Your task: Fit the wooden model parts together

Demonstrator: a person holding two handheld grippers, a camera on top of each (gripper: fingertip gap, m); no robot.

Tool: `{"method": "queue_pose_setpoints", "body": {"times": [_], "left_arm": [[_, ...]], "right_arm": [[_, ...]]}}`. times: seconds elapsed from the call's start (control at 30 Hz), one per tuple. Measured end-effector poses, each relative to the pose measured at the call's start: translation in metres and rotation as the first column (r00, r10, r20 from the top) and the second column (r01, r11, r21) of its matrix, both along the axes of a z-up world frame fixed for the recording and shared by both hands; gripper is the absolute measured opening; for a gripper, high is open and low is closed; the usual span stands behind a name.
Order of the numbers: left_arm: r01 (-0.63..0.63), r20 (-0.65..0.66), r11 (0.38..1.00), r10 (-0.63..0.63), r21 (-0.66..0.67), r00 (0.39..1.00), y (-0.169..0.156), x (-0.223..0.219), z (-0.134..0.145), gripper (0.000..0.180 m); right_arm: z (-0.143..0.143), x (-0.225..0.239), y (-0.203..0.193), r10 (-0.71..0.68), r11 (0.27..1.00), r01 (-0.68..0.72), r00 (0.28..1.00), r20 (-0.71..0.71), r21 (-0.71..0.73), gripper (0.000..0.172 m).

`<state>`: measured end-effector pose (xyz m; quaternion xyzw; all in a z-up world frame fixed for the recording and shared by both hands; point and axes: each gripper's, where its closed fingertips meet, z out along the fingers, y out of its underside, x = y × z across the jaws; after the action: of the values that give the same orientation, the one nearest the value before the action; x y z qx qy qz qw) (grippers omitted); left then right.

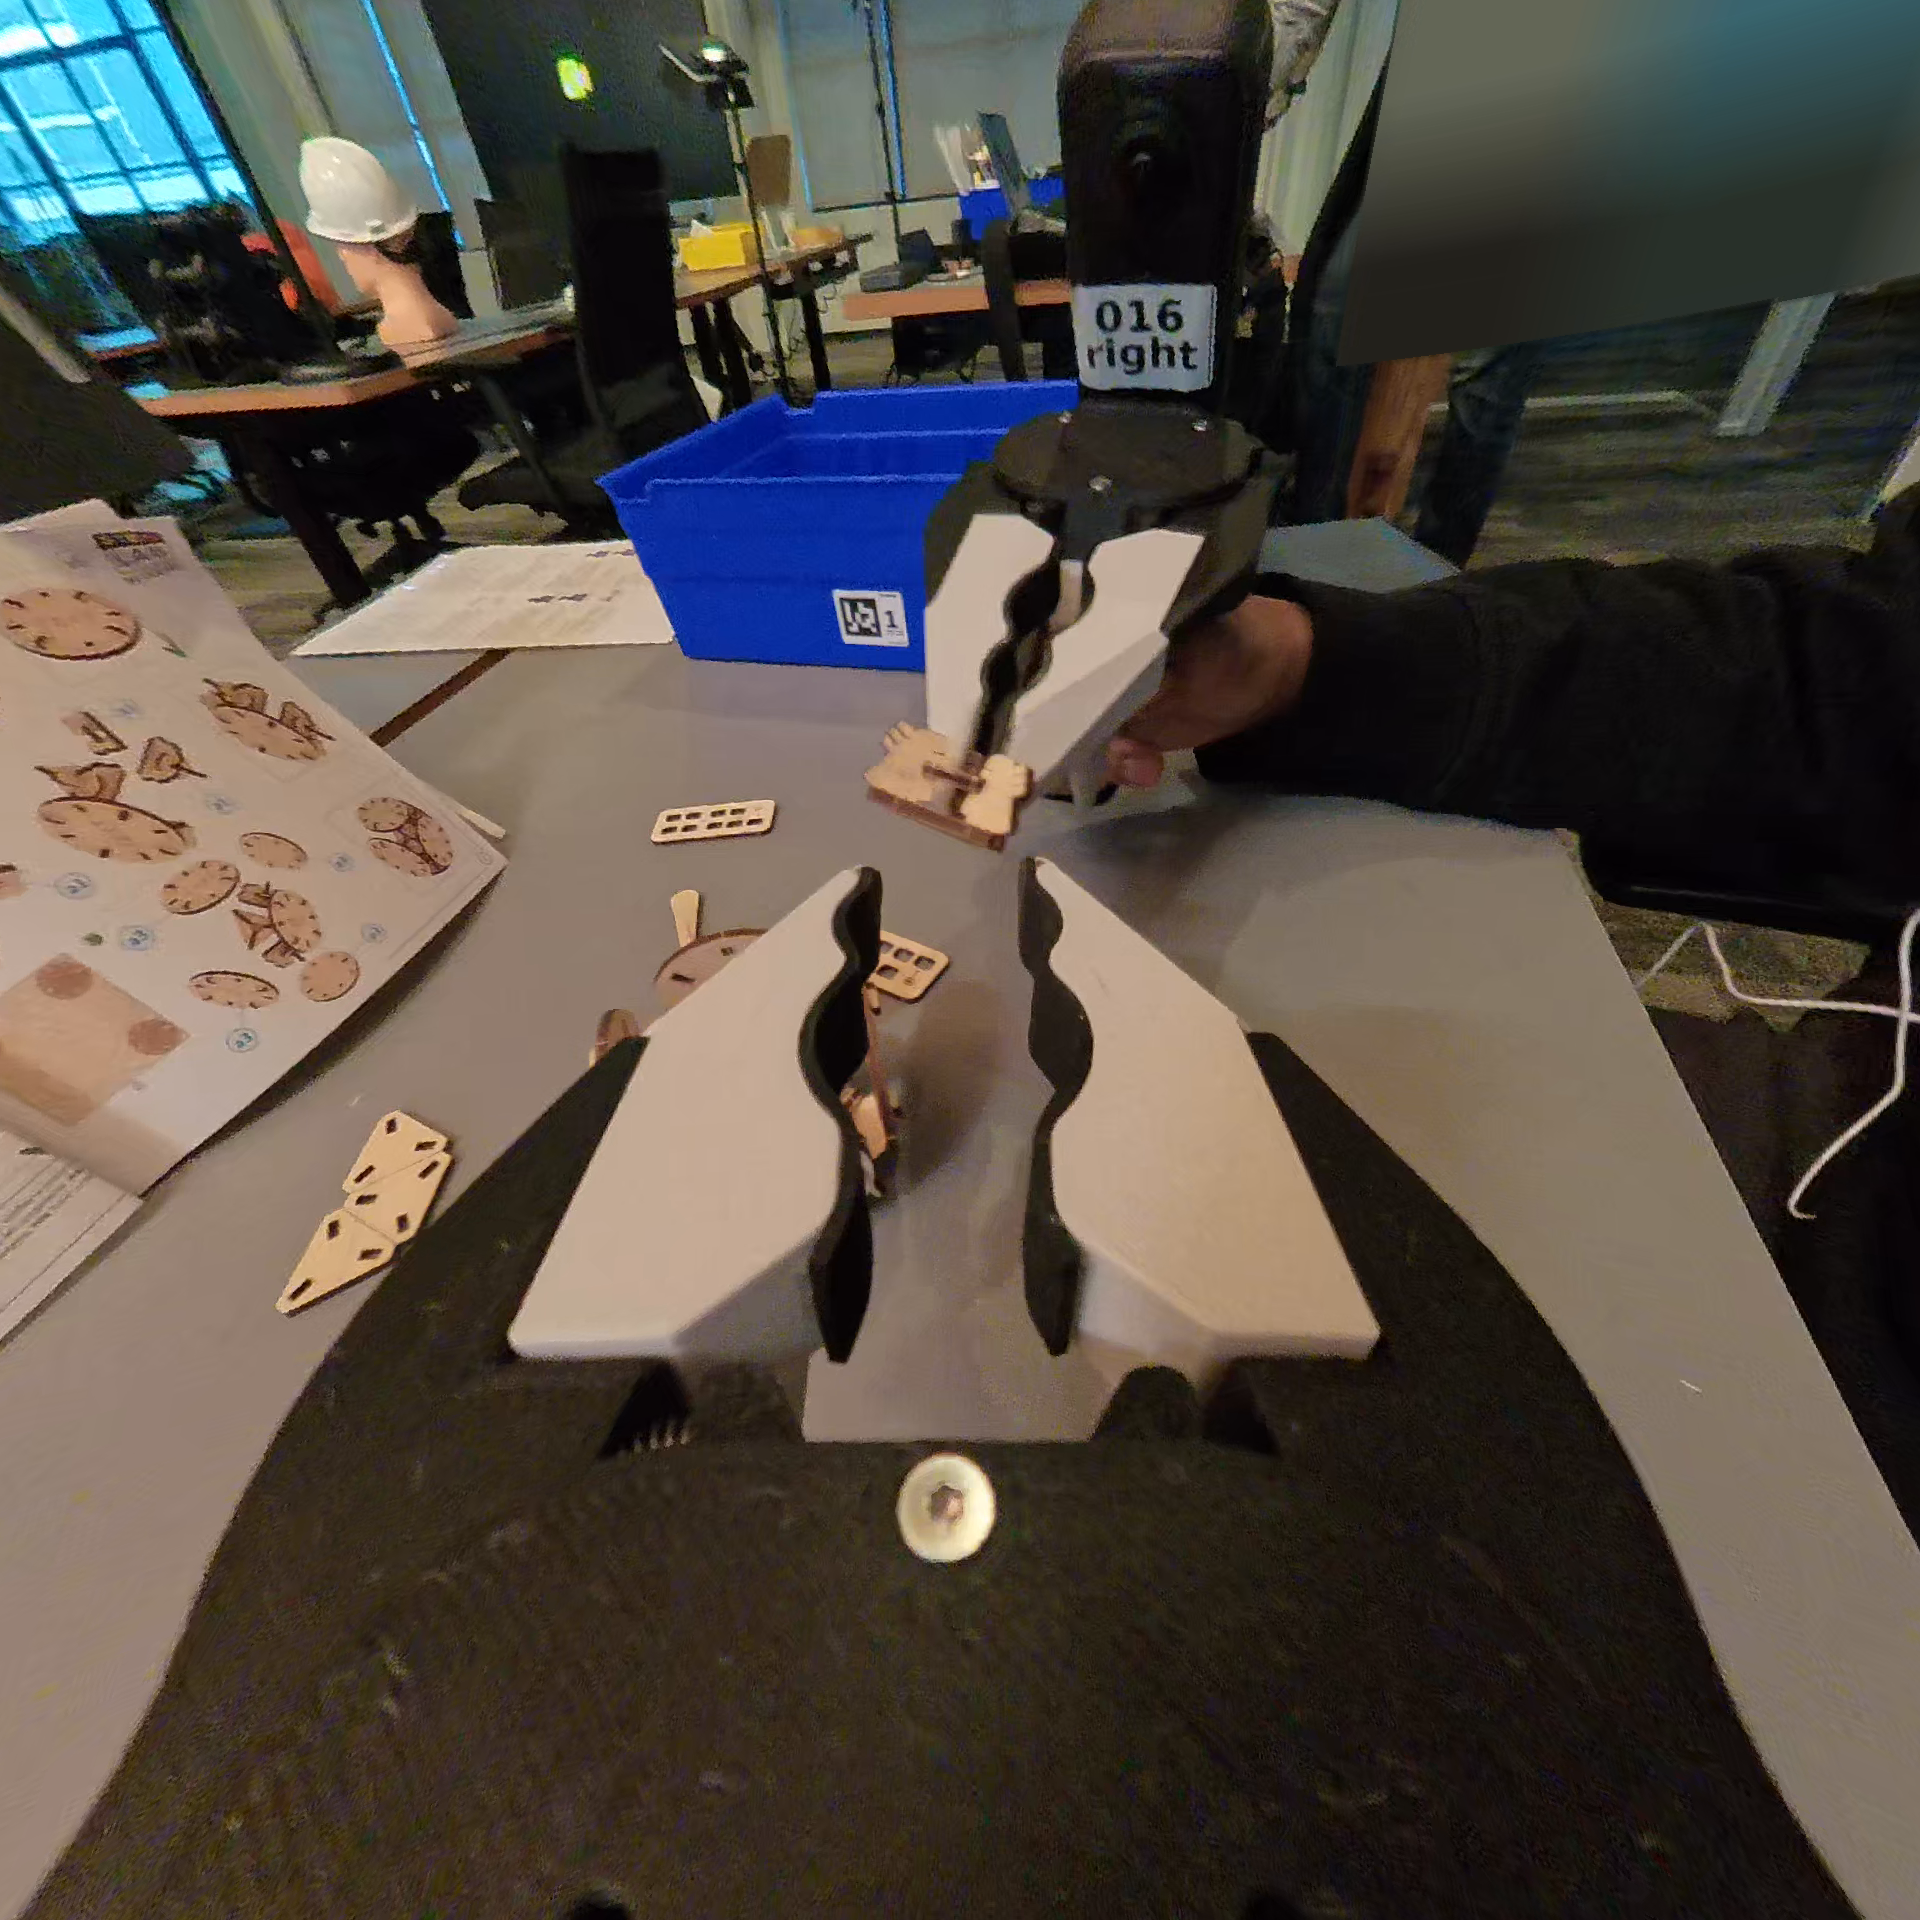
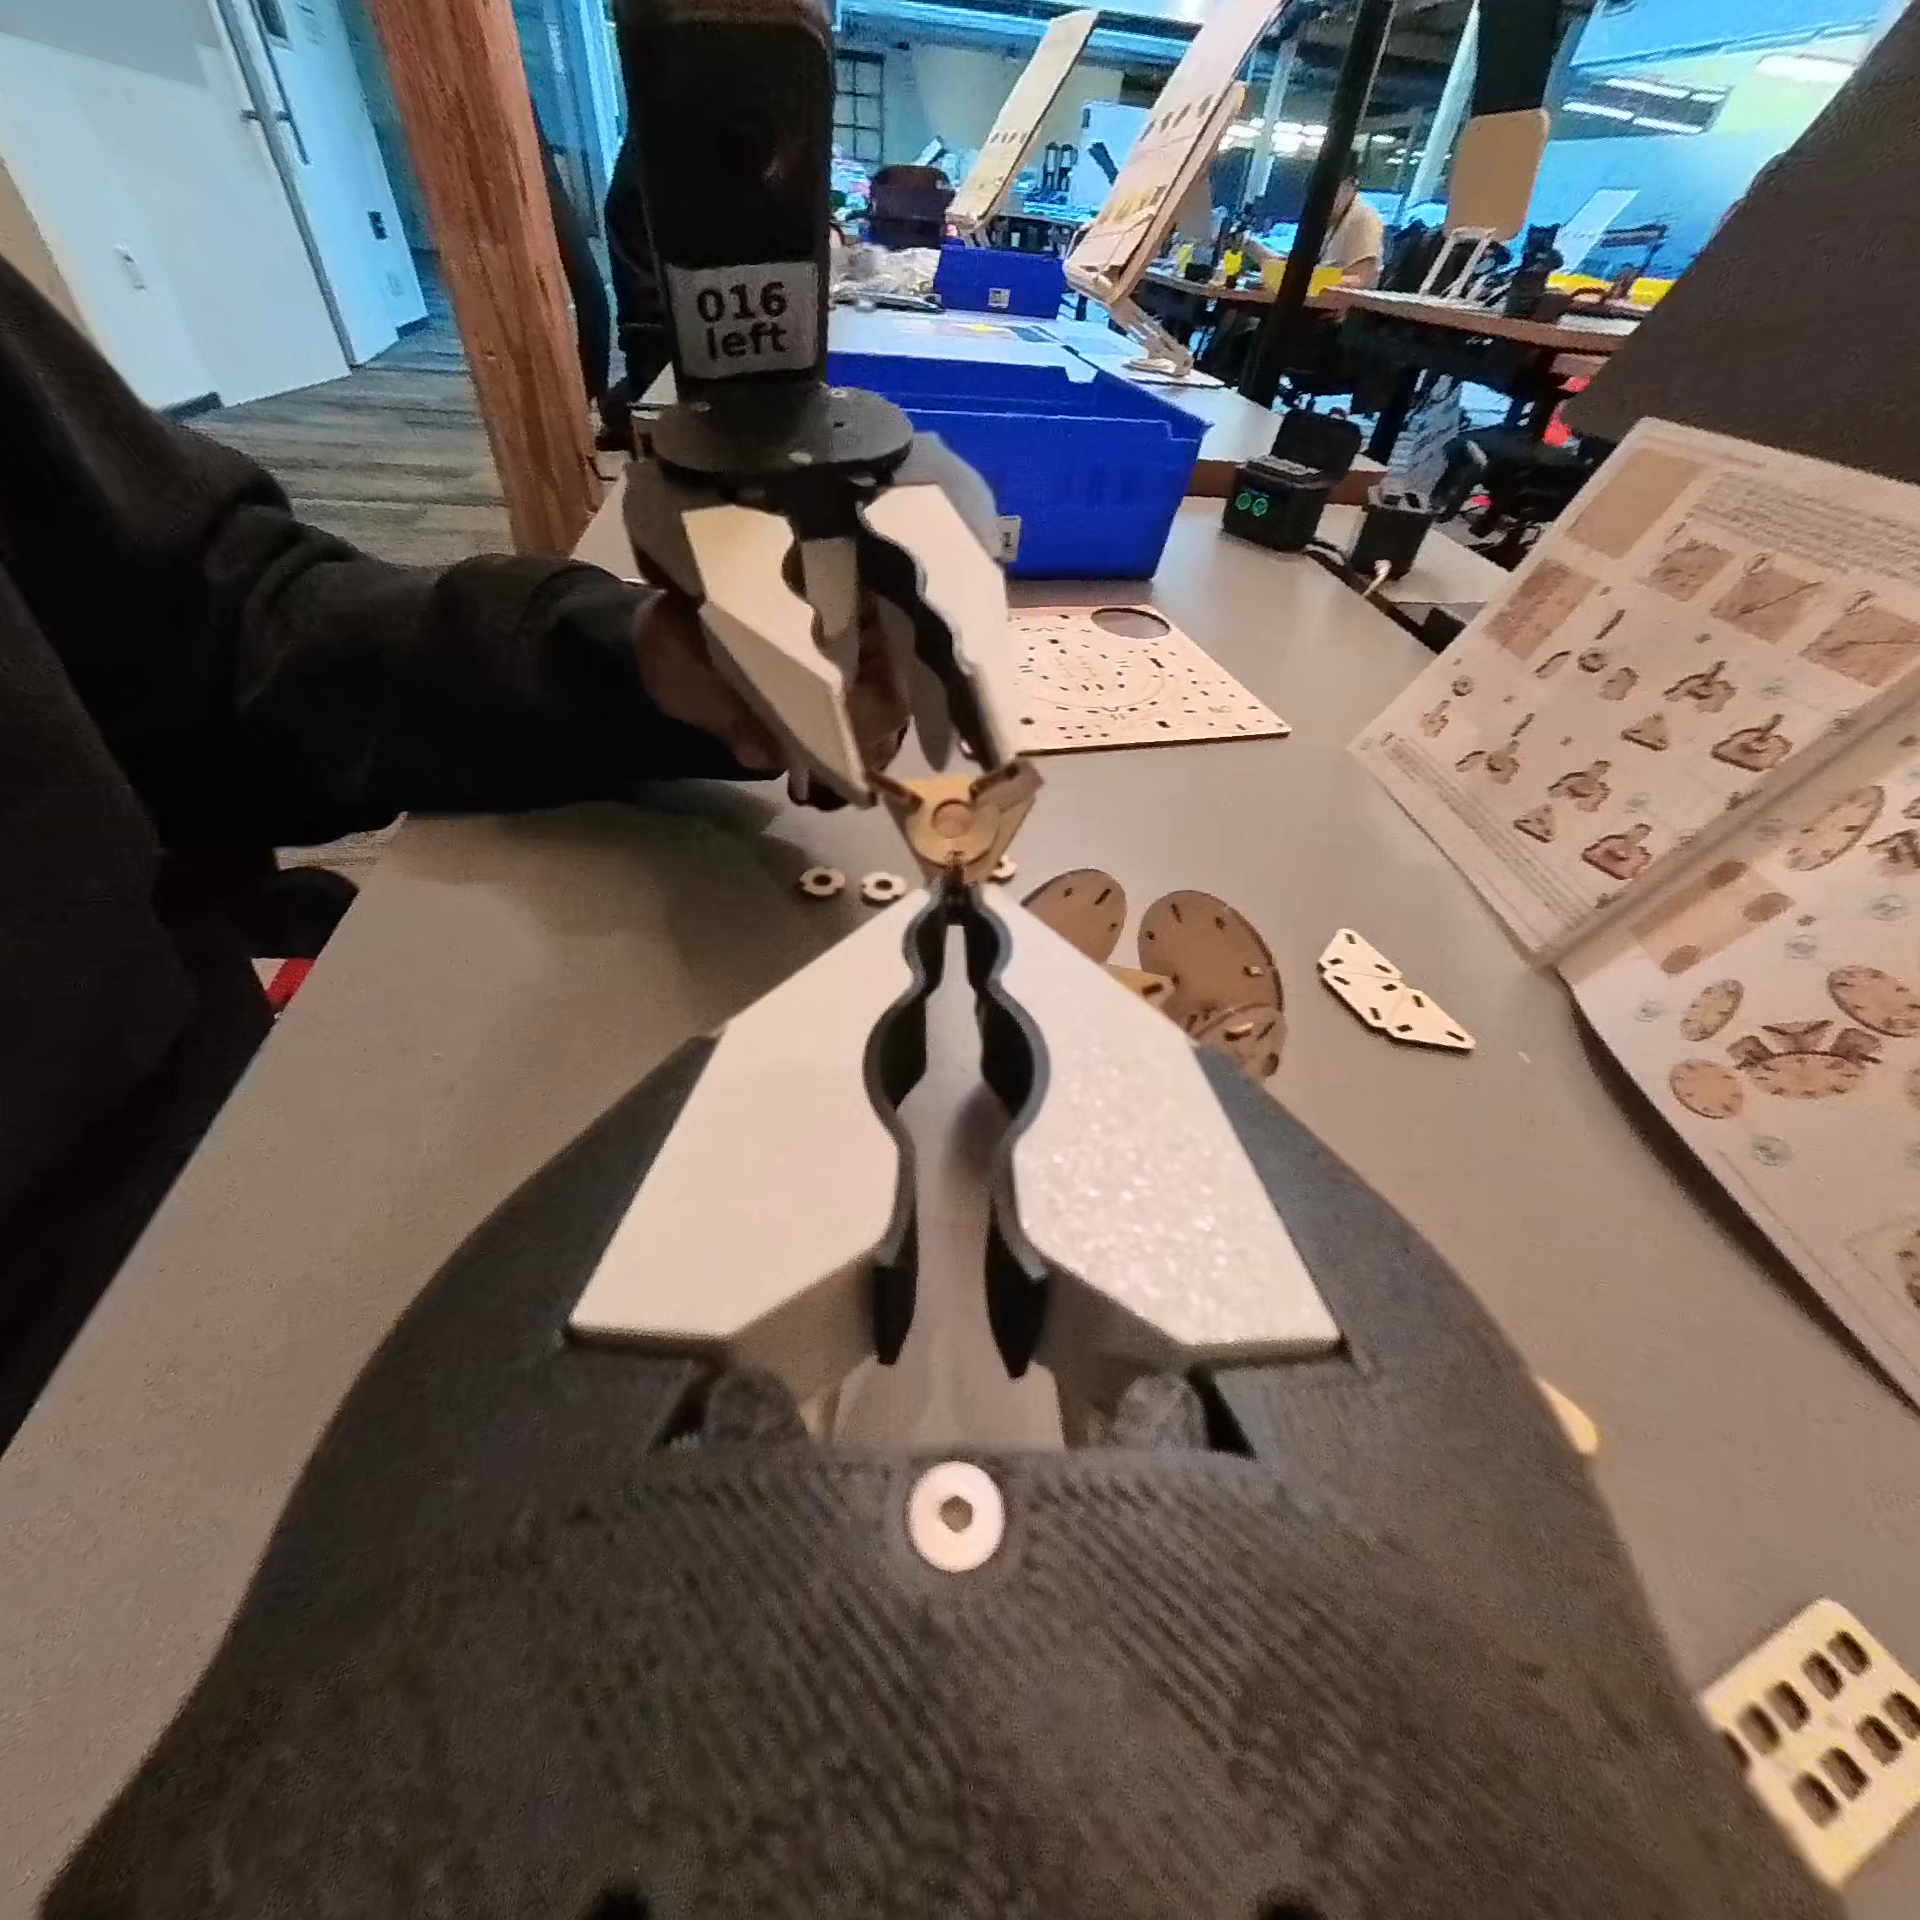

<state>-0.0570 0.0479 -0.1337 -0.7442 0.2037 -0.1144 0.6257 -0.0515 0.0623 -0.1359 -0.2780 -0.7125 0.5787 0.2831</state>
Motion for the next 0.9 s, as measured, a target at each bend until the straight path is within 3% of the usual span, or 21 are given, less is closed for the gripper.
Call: {"method": "queue_pose_setpoints", "body": {"times": [0.13, 0.27, 0.37, 0.53, 0.67, 0.8, 0.9], "left_arm": [[-0.003, -0.012, 1.0, 0.004, 0.019, 1.0, 0.001, 0.005, 0.004, 0.026], [-0.087, -0.086, 0.993, 0.093, 0.074, 0.992, 0.004, -0.001, 0.008, 0.018], [-0.088, -0.101, 0.996, 0.089, 0.014, 0.991, 0.008, 0.0, -0.005, 0.012], [-0.074, -0.091, 0.997, 0.071, -0.03, 0.993, 0.009, 0.001, -0.013, 0.021], [-0.107, -0.103, 0.994, 0.103, -0.033, 0.989, 0.01, -0.005, -0.015, 0.004], [-0.132, 0.038, 0.989, 0.134, -0.067, 0.99, 0.012, -0.014, -0.01, 0.001], [-0.085, 0.312, 0.992, 0.111, -0.095, 0.944, 0.012, -0.022, 0.0, 0.0]], "right_arm": [[-0.001, -0.004, 0.008, -0.036, 0.999, 0.036, 0.999, 0.015, -0.011, 0.0], [-0.009, -0.006, 0.007, -0.039, 0.999, 0.039, 0.998, 0.046, 0.015, 0.001], [-0.014, -0.008, 0.005, -0.049, 0.998, 0.047, 0.996, 0.068, 0.03, 0.0], [-0.021, -0.011, 0.004, -0.06, 0.998, 0.056, 0.993, 0.106, 0.035, 0.001], [-0.022, -0.012, 0.003, -0.075, 0.996, 0.069, 0.99, 0.116, 0.052, 0.001], [-0.013, -0.013, 0.002, -0.083, 0.996, 0.081, 0.995, 0.054, 0.037, 0.008], [0.0, -0.014, 0.003, -0.107, 0.993, 0.109, 0.993, -0.042, 0.037, 0.02]]}}
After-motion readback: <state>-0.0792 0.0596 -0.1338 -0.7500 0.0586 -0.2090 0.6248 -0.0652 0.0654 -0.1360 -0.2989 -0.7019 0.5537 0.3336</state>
